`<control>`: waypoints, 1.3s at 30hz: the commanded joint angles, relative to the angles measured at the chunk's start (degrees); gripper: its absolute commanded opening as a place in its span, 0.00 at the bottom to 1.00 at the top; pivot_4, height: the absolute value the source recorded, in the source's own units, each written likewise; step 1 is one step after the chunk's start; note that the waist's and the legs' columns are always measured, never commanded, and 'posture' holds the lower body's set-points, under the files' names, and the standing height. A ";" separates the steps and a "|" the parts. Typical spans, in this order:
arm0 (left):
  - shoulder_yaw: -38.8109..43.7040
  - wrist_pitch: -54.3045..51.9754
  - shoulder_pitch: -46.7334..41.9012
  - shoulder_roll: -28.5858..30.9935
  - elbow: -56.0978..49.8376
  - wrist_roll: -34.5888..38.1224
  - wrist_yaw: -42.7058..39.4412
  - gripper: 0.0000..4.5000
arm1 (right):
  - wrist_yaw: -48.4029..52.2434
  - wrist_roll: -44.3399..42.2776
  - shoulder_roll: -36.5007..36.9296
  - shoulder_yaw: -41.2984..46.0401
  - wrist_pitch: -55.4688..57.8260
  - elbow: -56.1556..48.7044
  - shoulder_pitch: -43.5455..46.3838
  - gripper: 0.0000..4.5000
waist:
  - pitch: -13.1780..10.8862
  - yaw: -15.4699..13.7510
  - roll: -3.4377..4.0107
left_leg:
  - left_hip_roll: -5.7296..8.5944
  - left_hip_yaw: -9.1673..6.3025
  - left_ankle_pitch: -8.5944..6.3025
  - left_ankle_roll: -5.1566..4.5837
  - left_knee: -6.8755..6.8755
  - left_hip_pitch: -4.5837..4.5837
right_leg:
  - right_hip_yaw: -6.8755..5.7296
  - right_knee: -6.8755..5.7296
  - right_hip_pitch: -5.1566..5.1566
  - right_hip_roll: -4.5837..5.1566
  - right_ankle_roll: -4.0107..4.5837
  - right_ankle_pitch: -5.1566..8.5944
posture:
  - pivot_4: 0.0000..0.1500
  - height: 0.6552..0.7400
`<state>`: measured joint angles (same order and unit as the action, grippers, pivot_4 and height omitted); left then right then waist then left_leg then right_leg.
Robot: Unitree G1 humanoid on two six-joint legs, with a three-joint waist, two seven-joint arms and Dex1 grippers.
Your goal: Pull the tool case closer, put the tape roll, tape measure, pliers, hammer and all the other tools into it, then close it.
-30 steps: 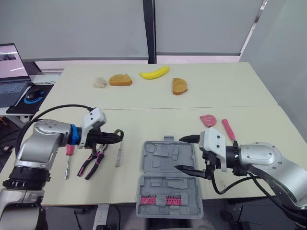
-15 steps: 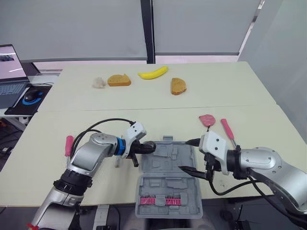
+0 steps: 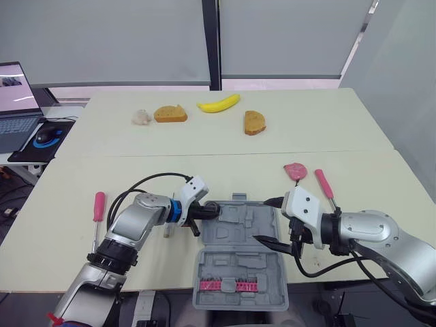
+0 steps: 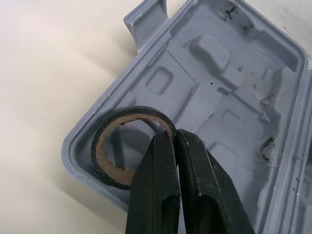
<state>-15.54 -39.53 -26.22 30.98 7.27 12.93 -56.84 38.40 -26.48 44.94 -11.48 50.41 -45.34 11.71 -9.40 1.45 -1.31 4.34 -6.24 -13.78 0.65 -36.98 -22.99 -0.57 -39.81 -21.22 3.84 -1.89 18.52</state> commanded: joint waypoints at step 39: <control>5.39 21.15 2.13 5.28 -0.84 0.90 -7.00 0.59 | -1.02 0.67 -0.59 0.64 -1.31 -1.53 -0.37 1.00 | 0.00 -0.17 0.00 | 0.00 -0.01 0.00 0.00 0.04 -0.02 | -0.02 0.19 0.02 0.03 0.00 0.00 | 1.00 0.95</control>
<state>-10.43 -21.58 -23.89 36.58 6.15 14.26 -63.18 37.32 -25.91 44.53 -11.38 50.30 -45.89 10.71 -9.40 1.28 -1.31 4.34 -6.25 -13.78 0.65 -36.94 -23.01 -0.58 -39.61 -21.20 3.88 -1.88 18.52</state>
